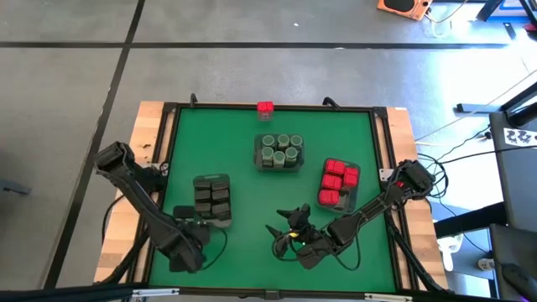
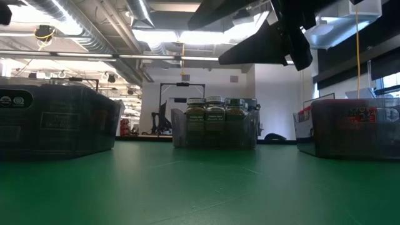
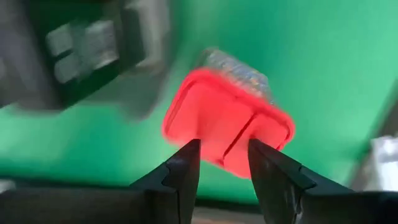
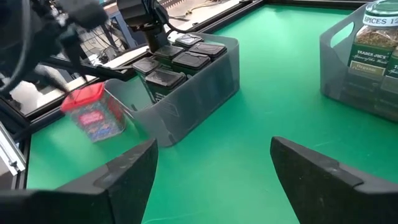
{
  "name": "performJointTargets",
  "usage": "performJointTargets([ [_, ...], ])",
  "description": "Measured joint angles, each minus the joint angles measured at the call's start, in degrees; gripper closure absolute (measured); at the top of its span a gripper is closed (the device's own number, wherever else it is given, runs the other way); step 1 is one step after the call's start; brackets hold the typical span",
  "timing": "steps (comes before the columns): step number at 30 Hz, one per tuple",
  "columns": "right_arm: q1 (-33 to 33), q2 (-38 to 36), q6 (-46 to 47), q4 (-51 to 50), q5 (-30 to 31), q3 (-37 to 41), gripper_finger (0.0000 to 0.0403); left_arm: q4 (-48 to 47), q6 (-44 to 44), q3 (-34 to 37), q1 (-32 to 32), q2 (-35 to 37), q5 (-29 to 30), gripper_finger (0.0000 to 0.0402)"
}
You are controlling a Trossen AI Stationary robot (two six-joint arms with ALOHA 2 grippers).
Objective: Sort spices by type
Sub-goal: Put the red seasoning can into the right black bin
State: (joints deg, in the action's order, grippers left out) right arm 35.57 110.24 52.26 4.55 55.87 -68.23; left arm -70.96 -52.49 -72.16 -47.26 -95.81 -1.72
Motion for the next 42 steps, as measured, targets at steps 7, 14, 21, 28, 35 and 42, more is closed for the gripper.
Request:
performJointTargets([
  [7, 0.00, 0.00, -0.53, -0.38, -0.47, 0.00, 0.0091, -6.87, -11.57, -3.90, -4.71, 5.37, 5.69, 0.0269],
  [14, -0.30, 0.00, -2.24, -0.50, -0.48, 0.00, 0.0091, -6.66, -23.39, -3.76, -9.94, 6.14, 11.36, 0.0242],
  [21, -2.62, 0.02, -7.59, -0.52, -1.06, -0.01, 0.0091, -8.22, -27.59, -3.78, -10.06, 6.27, 18.93, 0.0145],
  [28, -6.00, 0.02, -9.80, -0.52, -5.78, 0.00, 0.0091, -4.83, -30.63, -3.86, -10.87, 6.29, 22.95, 0.0100],
  [35, -6.73, -0.65, -16.93, -0.40, -11.20, 0.00, 0.0091, -3.91, -41.52, -3.93, -12.31, 4.20, 24.77, 0.0103],
  [42, -6.75, -0.81, -22.72, -0.33, -15.69, -0.02, 0.0091, -4.24, -49.53, -2.61, -12.77, -0.70, 23.77, 0.0100],
])
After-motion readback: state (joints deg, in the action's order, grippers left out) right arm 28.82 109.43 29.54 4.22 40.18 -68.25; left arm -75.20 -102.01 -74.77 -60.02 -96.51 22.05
